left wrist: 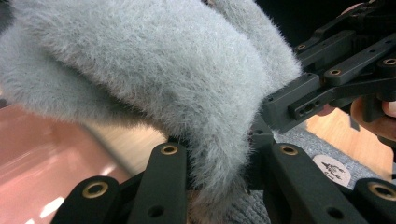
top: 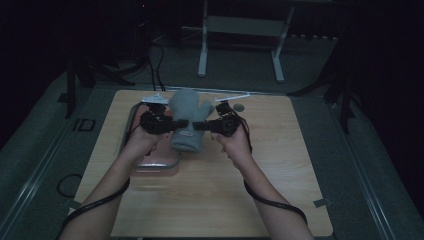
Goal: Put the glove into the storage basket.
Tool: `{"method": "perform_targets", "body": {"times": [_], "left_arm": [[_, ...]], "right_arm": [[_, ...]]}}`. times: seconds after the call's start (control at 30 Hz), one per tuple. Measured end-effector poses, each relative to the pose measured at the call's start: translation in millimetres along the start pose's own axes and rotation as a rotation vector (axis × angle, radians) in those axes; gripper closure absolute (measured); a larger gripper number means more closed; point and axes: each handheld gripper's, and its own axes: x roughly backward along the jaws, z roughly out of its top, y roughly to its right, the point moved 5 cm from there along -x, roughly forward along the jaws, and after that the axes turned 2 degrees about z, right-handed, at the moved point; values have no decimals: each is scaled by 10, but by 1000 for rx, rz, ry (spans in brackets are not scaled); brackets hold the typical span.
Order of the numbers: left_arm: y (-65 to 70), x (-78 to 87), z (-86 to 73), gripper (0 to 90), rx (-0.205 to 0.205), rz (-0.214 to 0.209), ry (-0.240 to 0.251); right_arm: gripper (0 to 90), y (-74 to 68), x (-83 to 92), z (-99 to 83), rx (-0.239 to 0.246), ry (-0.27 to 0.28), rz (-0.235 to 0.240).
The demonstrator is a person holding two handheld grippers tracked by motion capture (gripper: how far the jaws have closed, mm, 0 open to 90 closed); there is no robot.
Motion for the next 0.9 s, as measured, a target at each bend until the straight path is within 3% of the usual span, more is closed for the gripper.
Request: {"method": "perform_targets", "body": {"times": [0.1,0.2,0.23,0.27,0.3,0.33,0.37,0.43,0.53,0.77,0.83,0.87,0.9], "left_arm": [[-187,168,-106,756,21,29,-7],[-279,232,-175,756,30,45,-15],[-366,279,-251,756,35,64,-33],[-366,279,-251,756,35,64,-33],[-406,300,-291,756,42,72,-40],[-489,334,-369,756,59,82,-49],[-489,334,-369,756,59,82,-49],[-557,347,-448,756,75,88,-55],[-675,281,-597,756,105,89,-78],[-824,106,-750,754,134,90,-129],[-858,6,-796,753,140,117,-174],[-858,6,-796,752,140,117,-174],[-876,-47,-809,750,159,133,-205]], "right_arm": [[783,-110,-261,71,5,-22,16],[784,-152,-398,88,7,-39,23],[783,-187,-544,90,9,-57,18],[783,-187,-544,90,9,-57,18],[783,-219,-687,80,23,-75,3],[783,-232,-751,74,24,-82,0],[783,-232,-751,74,24,-82,0],[783,-239,-921,45,17,-103,2],[783,-200,-1056,-5,7,-129,-6],[784,-61,-1260,-93,-26,-185,-48],[784,9,-1349,-145,-34,-214,-82],[784,27,-1374,-157,-34,-223,-93],[784,41,-1393,-165,-32,-229,-105]]}}
